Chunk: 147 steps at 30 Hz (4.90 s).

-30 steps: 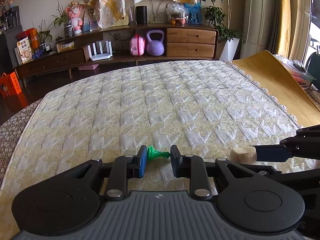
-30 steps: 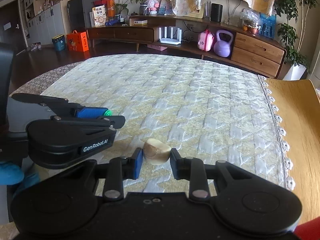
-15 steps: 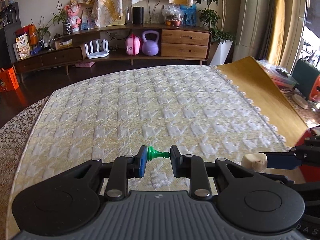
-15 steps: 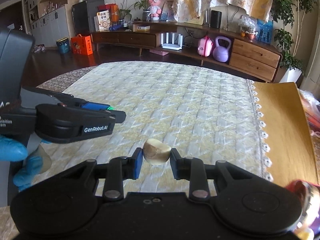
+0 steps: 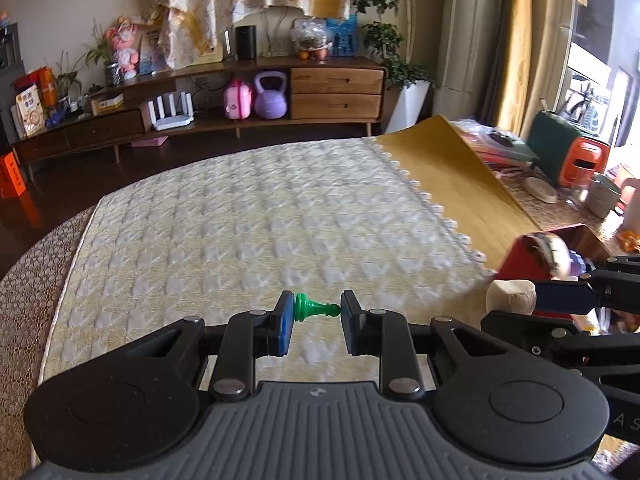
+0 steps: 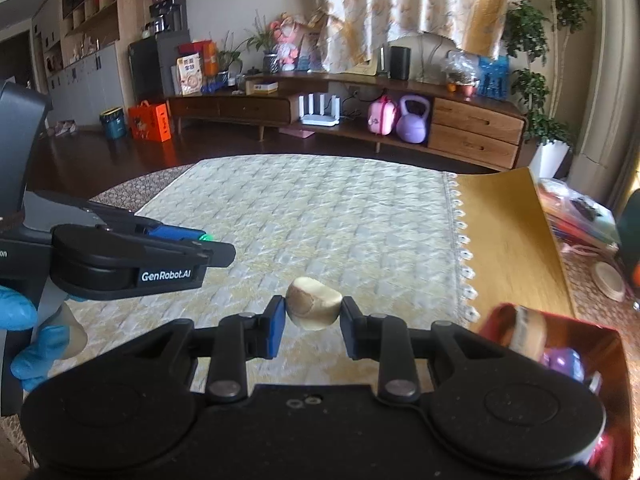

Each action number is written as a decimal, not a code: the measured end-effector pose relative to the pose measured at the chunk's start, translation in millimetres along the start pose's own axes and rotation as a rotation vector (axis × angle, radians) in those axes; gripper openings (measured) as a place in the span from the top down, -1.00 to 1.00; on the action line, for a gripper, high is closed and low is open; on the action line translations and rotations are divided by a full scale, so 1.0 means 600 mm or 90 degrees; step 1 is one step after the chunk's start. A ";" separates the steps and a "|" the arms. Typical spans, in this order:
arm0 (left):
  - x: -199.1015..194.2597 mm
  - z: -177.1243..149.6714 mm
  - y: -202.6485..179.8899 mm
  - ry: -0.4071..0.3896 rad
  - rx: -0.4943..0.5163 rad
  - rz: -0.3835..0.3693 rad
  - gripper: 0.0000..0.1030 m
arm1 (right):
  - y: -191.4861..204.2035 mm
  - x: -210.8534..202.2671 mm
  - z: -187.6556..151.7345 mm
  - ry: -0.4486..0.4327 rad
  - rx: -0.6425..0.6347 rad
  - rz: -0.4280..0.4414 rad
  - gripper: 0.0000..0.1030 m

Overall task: Organize rigid objects
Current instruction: 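Carry the green piece with the left gripper and the wooden ball with the right gripper over the box, then lower the green piece into the box and open the left gripper while the right gripper releases the ball, then withdraw both open grippers up and away from the filled box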

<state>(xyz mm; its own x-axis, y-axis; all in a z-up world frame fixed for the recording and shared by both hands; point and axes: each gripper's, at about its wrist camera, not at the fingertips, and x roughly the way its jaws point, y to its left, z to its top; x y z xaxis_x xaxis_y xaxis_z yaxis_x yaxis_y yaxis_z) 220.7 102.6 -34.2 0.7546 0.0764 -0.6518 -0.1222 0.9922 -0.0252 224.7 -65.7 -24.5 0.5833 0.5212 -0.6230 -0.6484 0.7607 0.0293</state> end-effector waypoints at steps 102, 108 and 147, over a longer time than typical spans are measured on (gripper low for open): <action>-0.005 -0.028 -0.404 0.022 0.141 -0.176 -0.39 | -0.276 -0.199 -0.190 -0.020 0.167 -0.150 -0.25; -0.044 -0.034 -0.386 -0.014 0.147 -0.166 -0.53 | -0.252 -0.224 -0.189 -0.039 0.158 -0.139 -0.54; -0.130 -0.079 -0.350 -0.064 0.119 -0.210 -1.00 | -0.221 -0.302 -0.225 -0.108 0.220 -0.109 -0.99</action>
<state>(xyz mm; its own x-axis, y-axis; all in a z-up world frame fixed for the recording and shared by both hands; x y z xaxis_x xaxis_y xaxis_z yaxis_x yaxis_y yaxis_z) 157.0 -116.3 -13.7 0.7940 -0.2503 -0.5540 0.2504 0.9651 -0.0772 139.0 -313.6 -21.3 0.7595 0.4098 -0.5051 -0.3495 0.9121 0.2145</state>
